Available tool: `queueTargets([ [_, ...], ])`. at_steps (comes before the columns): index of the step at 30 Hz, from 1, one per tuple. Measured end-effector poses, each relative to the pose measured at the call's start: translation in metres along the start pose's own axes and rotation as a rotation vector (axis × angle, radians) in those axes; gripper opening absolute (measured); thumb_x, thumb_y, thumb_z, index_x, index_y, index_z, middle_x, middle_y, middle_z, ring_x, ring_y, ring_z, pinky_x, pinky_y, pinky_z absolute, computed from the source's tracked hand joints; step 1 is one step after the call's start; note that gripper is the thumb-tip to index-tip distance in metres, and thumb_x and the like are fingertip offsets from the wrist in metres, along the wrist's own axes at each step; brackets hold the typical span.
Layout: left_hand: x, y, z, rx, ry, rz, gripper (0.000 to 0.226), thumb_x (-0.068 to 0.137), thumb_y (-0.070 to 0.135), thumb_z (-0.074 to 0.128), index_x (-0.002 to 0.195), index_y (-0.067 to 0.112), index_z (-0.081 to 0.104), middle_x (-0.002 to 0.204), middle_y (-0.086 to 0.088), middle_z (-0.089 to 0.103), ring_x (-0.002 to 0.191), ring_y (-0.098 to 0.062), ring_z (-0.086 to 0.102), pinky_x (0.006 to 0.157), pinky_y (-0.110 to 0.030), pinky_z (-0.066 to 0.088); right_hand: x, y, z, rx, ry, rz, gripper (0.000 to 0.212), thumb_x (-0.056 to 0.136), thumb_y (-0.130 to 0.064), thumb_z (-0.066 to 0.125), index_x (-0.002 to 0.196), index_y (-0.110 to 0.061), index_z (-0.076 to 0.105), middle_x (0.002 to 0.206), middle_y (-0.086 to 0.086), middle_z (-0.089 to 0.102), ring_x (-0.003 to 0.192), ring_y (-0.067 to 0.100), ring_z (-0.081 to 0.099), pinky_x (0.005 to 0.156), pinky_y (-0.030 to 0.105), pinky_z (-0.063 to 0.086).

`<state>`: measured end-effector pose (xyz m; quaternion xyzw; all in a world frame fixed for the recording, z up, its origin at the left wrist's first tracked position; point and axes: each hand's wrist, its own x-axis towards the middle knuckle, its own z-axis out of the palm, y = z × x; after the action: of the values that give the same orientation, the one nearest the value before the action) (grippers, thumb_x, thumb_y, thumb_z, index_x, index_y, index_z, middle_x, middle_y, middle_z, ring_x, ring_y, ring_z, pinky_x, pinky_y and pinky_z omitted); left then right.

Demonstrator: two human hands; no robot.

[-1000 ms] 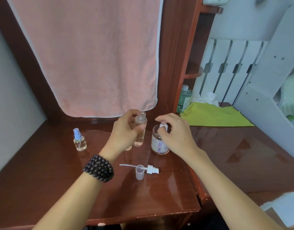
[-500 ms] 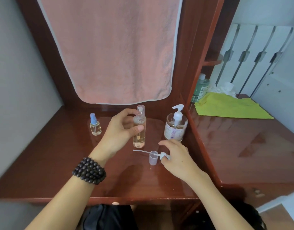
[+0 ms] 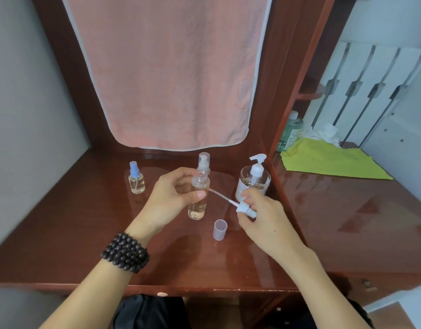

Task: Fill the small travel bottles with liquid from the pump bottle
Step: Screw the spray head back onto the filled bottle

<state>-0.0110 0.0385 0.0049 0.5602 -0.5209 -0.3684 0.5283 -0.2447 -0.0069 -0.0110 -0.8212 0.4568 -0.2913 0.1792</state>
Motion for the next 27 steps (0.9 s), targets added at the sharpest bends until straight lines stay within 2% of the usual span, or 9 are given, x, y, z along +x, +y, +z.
queueTargets([
  [3,-0.002,-0.004,0.001,-0.003,0.008,-0.018,0.037,0.083,0.003,0.079,0.113,0.021,0.068,0.106,0.003,0.078,0.103,-0.013,0.073,0.099,-0.043,0.054,0.004,-0.015,-0.032,0.034,0.145,-0.027,0.019,0.085,-0.012,0.069,0.097,-0.024,0.062,0.086,-0.009,0.069,0.081,0.007,0.064,0.072,0.018,0.046],
  [5,-0.003,-0.006,0.003,0.002,0.013,-0.028,0.038,0.083,0.003,0.08,0.114,0.022,0.069,0.107,0.003,0.078,0.103,-0.013,0.073,0.1,-0.044,0.054,0.009,-0.023,-0.052,0.05,0.221,-0.024,0.019,0.083,-0.012,0.072,0.093,-0.026,0.063,0.085,-0.009,0.07,0.079,0.006,0.062,0.072,0.017,0.046],
  [9,-0.003,-0.007,0.006,0.002,0.004,-0.031,0.038,0.082,0.0,0.08,0.113,0.019,0.069,0.104,0.001,0.078,0.099,-0.014,0.074,0.097,-0.037,0.054,0.012,-0.03,-0.079,0.193,0.274,-0.058,0.024,0.082,-0.012,0.073,0.096,-0.031,0.067,0.075,-0.004,0.066,0.057,0.017,0.048,0.061,0.035,0.046],
  [12,-0.002,-0.008,0.009,0.0,0.002,-0.039,0.038,0.081,-0.001,0.08,0.112,0.017,0.069,0.102,0.001,0.079,0.095,-0.013,0.075,0.093,-0.031,0.055,0.012,-0.031,-0.087,0.239,0.267,-0.123,0.03,0.083,-0.009,0.071,0.098,-0.035,0.069,0.07,0.007,0.06,0.057,0.027,0.047,0.058,0.045,0.046],
  [14,-0.001,-0.009,0.011,0.002,-0.007,-0.042,0.038,0.081,-0.002,0.08,0.112,0.016,0.069,0.101,0.001,0.079,0.095,-0.012,0.075,0.09,-0.027,0.056,0.011,-0.031,-0.087,0.238,0.26,-0.149,0.033,0.081,-0.005,0.071,0.098,-0.034,0.07,0.071,0.001,0.061,0.058,0.027,0.047,0.058,0.045,0.046],
  [17,-0.001,-0.009,0.014,0.009,-0.016,-0.05,0.038,0.08,-0.003,0.08,0.111,0.015,0.069,0.099,0.002,0.079,0.092,-0.01,0.075,0.081,-0.017,0.054,0.011,-0.032,-0.084,0.224,0.267,-0.188,0.034,0.079,0.0,0.072,0.098,-0.029,0.072,0.078,-0.013,0.064,0.058,0.025,0.049,0.058,0.041,0.047],
  [20,-0.001,-0.009,0.015,0.016,-0.03,-0.054,0.038,0.079,-0.003,0.081,0.11,0.016,0.069,0.098,0.003,0.079,0.093,-0.01,0.075,0.08,-0.015,0.053,0.012,-0.031,-0.083,0.197,0.262,-0.222,0.035,0.077,0.003,0.072,0.097,-0.026,0.072,0.084,-0.023,0.064,0.058,0.023,0.048,0.058,0.035,0.046],
  [23,-0.001,-0.008,0.019,0.032,-0.059,-0.047,0.038,0.077,-0.003,0.082,0.109,0.016,0.07,0.098,0.002,0.079,0.093,-0.013,0.075,0.083,-0.016,0.053,0.014,-0.034,-0.08,0.095,0.223,-0.265,0.035,0.073,0.004,0.075,0.096,-0.022,0.073,0.079,-0.032,0.057,0.059,0.019,0.047,0.058,0.013,0.037],
  [27,-0.001,-0.007,0.024,0.052,-0.107,-0.027,0.039,0.076,-0.006,0.082,0.106,0.017,0.072,0.098,-0.002,0.078,0.093,-0.017,0.075,0.085,-0.02,0.054,0.021,-0.04,-0.084,0.022,0.156,-0.344,0.03,0.071,0.006,0.075,0.092,-0.016,0.074,0.079,-0.034,0.054,0.065,-0.002,0.051,0.062,0.004,0.033],
])
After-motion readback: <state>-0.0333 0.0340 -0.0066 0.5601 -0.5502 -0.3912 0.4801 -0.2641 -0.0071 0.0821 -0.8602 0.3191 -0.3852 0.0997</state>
